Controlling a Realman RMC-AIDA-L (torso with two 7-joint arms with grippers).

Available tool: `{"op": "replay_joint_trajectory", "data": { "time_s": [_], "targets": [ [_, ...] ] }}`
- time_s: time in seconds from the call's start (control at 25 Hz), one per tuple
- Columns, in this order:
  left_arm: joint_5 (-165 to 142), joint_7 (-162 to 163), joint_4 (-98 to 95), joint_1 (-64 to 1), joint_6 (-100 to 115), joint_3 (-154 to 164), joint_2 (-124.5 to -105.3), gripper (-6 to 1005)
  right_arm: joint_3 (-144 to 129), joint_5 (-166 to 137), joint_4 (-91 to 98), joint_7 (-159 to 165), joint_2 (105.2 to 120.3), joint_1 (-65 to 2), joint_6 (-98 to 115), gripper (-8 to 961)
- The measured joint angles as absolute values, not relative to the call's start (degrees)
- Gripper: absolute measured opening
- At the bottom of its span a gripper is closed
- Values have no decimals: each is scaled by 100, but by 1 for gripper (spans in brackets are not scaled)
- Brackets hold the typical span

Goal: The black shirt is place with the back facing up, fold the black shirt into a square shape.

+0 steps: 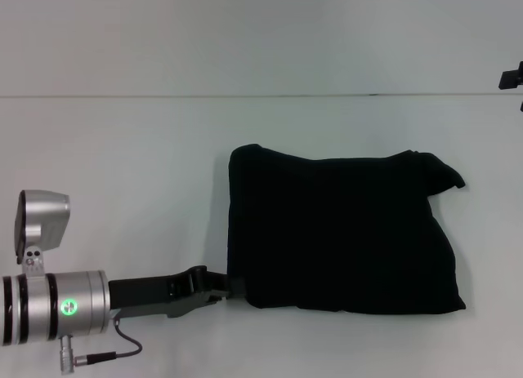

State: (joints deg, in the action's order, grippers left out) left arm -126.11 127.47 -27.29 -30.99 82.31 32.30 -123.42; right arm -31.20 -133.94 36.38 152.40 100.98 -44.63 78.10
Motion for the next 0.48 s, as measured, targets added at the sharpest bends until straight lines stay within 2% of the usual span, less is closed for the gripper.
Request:
{"op": "replay_joint_trajectory", "data": {
  "time_s": [0.48],
  "targets": [
    [-13202, 13179, -3034, -3223, 8552, 3190, -12171, 137, -3101, -13341, 3638, 15059, 10109, -4453, 7799, 674]
  ]
}}
